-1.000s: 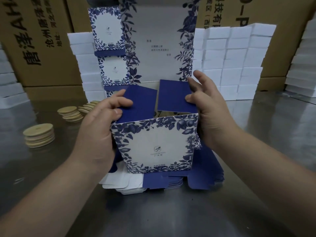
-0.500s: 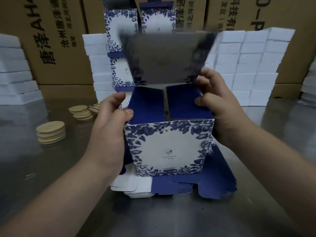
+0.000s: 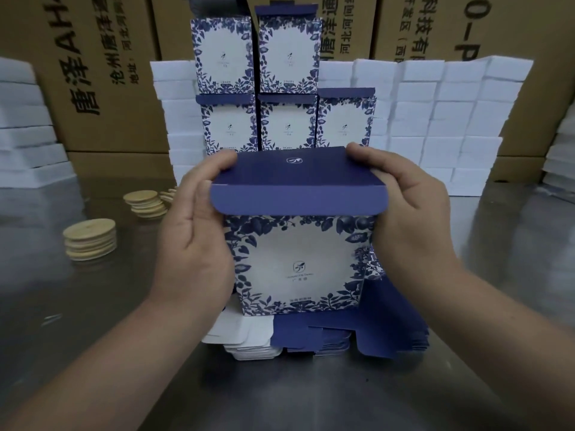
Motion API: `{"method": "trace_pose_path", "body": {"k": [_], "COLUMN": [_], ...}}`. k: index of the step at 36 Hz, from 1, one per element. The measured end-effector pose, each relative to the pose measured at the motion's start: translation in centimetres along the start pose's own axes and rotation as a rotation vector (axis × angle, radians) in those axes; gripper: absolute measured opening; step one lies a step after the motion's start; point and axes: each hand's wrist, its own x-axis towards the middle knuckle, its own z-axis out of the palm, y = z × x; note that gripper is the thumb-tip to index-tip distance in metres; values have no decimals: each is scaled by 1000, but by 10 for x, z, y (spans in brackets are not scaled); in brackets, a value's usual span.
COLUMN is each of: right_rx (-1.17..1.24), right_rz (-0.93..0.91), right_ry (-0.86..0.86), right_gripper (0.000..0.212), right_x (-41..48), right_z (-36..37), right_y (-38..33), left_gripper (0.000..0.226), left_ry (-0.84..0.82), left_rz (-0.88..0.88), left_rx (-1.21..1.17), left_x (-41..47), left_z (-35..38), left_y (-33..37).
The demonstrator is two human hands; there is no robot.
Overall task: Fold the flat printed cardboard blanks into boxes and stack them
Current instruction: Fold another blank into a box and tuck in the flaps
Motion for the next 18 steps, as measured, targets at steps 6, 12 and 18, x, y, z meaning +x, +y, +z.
{"method": "trace_pose_path", "body": {"k": [6, 12, 18], "right_rx": [21, -157, -201], "right_rz": [47, 52, 31], "right_ry": [-111, -173, -201], "right_gripper": [38, 44, 41], "right_x": [-8, -9, -9], "right_z": [7, 6, 5], "right_y": [5, -1, -3], "left_gripper": [39, 23, 19], "left_ry": [-125, -78, -92], "left_rz": [-228, -168, -246], "left_rx": [-258, -27, -21], "left_x": [-2, -2, -3], "left_z": [5, 7, 2], "left_y": [9, 5, 8]}}
